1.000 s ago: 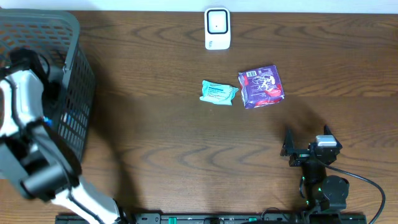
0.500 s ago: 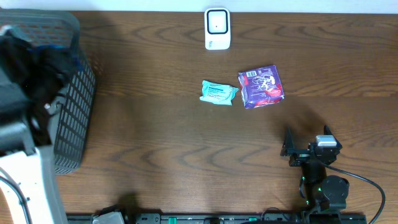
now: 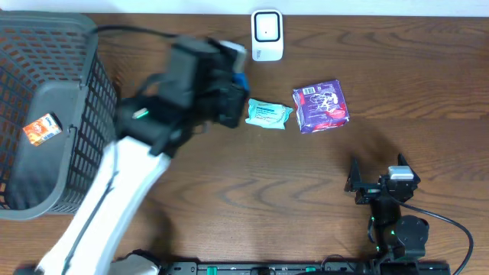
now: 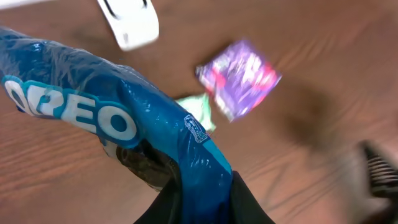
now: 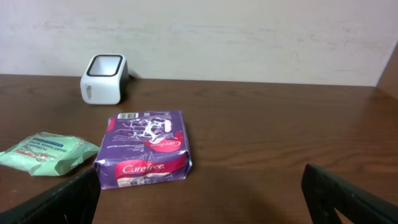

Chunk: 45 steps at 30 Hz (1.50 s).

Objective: Scan the item barcode
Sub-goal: 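Carry the Oreo pack left of the wipes and release, then reach into the basket and grasp the orange Kleenex box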

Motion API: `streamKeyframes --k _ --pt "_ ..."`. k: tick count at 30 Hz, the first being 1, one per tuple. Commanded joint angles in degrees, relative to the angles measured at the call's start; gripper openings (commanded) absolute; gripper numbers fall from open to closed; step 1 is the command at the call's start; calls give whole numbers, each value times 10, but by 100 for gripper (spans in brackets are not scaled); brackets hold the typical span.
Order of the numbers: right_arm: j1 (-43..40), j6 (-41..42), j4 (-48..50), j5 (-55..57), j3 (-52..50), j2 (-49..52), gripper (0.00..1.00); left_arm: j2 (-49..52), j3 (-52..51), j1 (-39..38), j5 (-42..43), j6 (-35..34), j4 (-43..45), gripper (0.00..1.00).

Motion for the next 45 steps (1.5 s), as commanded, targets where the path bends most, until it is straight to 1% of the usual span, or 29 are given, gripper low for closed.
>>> streamKeyframes --k 1,4,7,8,9,10,11,12,13,14,16,20,22,24,26,30,31,35,37,41,45 --pt "2 -7 -2 5 -1 -1 99 82 -8 -29 -54 130 3 7" --pt "2 -7 -2 5 -1 -1 99 146 -8 -40 -54 162 3 7" --pt "2 -7 -2 5 -1 -1 99 193 -8 -41 -54 161 2 7" --pt "2 -7 -2 5 -1 -1 99 209 -8 -41 -54 161 0 10" --pt "2 -7 -2 5 -1 -1 99 221 -8 -41 -56 161 0 29" --pt "2 -7 -2 5 -1 -1 99 230 -8 -40 -59 161 0 54" --pt "2 -7 -2 5 -1 -1 99 240 -8 -40 -70 161 0 70" --pt "2 -7 -2 5 -1 -1 99 244 -8 -40 -80 161 0 77" --pt "2 -7 -2 5 -1 -1 99 247 -8 -40 -94 160 -1 90" --pt "2 -7 -2 5 -1 -1 99 246 -8 -40 -114 159 -2 98" --pt "2 -7 -2 5 -1 -1 99 241 -6 -40 -138 159 -2 100" --pt "2 -7 -2 5 -1 -1 99 211 7 -40 -197 157 -1 98" --pt "2 -7 -2 5 -1 -1 99 182 19 -34 -246 154 2 98" --pt "2 -7 -2 5 -1 -1 99 156 27 -18 -289 131 13 98" --pt "2 -7 -2 5 -1 -1 99 129 29 13 -324 76 31 98" --pt "2 -7 -2 5 -1 -1 99 74 29 115 -327 -56 42 98" --pt "2 -7 -2 5 -1 -1 99 55 29 164 -327 -108 42 98" --pt "2 -7 -2 5 -1 -1 99 21 29 298 -321 -212 39 98" --pt "2 -7 -2 5 -1 -1 99 18 29 355 -321 -233 38 98" --pt "2 -7 -2 5 -1 -1 99 30 28 449 -324 -229 13 98" --pt "2 -7 -2 5 -1 -1 99 51 12 525 -324 -229 0 98"
